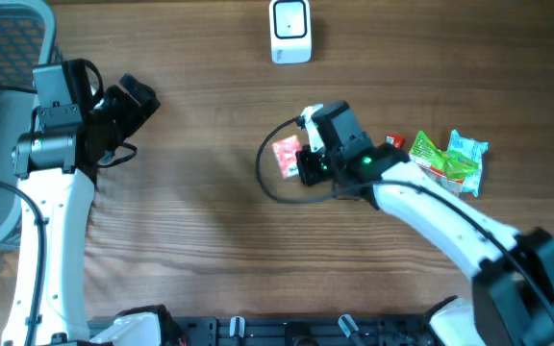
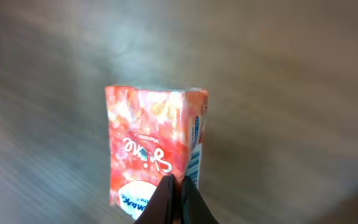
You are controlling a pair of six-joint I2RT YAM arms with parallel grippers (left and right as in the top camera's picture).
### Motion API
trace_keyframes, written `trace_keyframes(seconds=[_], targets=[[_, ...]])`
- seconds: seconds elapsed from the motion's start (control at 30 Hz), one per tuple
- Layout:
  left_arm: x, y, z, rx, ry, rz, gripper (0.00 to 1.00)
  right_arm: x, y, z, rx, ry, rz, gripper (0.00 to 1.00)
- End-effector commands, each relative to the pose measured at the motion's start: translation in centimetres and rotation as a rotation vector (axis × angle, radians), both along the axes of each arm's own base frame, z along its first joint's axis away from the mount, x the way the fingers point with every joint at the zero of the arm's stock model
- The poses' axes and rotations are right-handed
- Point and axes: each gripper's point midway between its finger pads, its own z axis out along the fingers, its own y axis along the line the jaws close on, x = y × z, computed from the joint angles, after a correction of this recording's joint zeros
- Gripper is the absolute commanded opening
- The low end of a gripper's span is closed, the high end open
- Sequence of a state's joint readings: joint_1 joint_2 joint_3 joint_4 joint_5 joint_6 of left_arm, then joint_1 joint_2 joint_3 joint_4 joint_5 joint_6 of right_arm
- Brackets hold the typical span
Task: Scan the item barcode
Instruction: 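Adjust the grip on the red-and-white box with the right gripper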
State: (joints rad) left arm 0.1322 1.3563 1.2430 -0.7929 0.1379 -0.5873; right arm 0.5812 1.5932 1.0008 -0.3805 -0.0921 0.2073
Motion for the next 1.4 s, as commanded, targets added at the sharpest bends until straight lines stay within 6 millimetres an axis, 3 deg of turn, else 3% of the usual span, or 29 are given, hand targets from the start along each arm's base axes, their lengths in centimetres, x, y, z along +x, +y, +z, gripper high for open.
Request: trace_keyframes(seconds=[0.0, 0.3, 0.5, 0.67, 0.93, 1.13, 1.27, 1.37], targets=[[-0.1, 0.2, 0.4, 0.013, -0.012, 0.001, 1.00, 1.9, -2.5, 2.1, -0.297, -0.239, -0.039, 0.04], [-0.1, 0.2, 0.4, 0.013, -0.012, 0.001, 1.00, 1.0, -2.6, 5.0, -0.781, -0.539, 0.030, 0.04], [-0.1, 0.2, 0.4, 0.013, -0.012, 0.001, 1.00, 1.1, -1.6, 1.4, -0.901, -0.512, 0.155, 0.05], [-0.1, 0.2, 0.4, 0.013, -0.012, 0.001, 1.00, 1.5, -1.4, -0.3, -0.934, -0.502, 0.169, 0.04], [-0.1, 0.2, 0.4, 0.013, -0.012, 0.001, 1.00, 0.9, -0.3, -1.9, -0.857, -0.454, 0.211, 0.04], [-0.1, 0.2, 0.4, 0.013, -0.012, 0.001, 1.00, 1.0, -1.5, -2.3, -0.918, -0.453, 0.152, 0.04], [-0.1, 0.2, 0.4, 0.013, -0.012, 0.001, 1.00, 0.9, -1.8, -4.1, -0.954, -0.422, 0.175, 0.04], [-0.1, 0.2, 0.4, 0.013, -0.012, 0.001, 1.00, 0.8, -1.8, -4.3, -0.959, -0.418, 0.179, 0.04]])
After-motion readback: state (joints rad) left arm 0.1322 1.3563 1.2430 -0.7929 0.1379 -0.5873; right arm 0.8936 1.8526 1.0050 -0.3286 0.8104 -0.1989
